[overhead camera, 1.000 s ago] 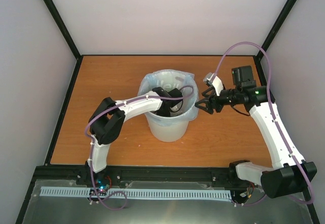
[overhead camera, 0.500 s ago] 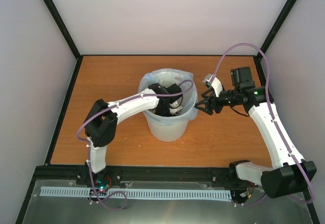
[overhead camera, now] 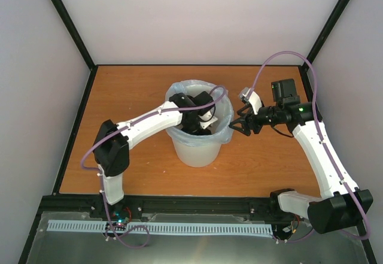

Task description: Put the trash bags into the trash bin

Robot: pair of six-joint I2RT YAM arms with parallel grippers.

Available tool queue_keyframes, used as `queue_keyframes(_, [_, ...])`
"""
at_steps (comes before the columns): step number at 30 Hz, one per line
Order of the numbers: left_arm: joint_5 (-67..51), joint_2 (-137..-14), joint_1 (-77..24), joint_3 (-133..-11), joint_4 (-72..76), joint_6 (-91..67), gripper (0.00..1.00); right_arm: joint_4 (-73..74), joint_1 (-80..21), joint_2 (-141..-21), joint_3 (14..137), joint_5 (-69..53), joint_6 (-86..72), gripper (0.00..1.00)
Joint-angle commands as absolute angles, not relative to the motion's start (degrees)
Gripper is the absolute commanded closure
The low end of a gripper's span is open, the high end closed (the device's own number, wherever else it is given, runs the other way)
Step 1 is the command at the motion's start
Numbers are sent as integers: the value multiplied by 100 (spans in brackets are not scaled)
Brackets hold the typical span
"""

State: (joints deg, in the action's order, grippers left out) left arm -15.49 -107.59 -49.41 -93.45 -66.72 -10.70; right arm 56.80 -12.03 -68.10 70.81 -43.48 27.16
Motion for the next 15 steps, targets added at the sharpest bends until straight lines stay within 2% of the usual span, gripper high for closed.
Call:
queue_keyframes(1, [-1698,-10512,-5005,-9654,-6325,-1214,43,5607,-1264,-6767,7019,-4352,2755,25])
queue_keyframes(9, [-1929,-9925,-5009,-9404,-5036,-1212,45,5621,-1269,-6774,7020,-4333,2774,25])
queue_keyframes(15, [-1987,-9356,-5009,-8914,-3978,-1160,37,5623,-1270,-6799,7039,-4331,2771,26])
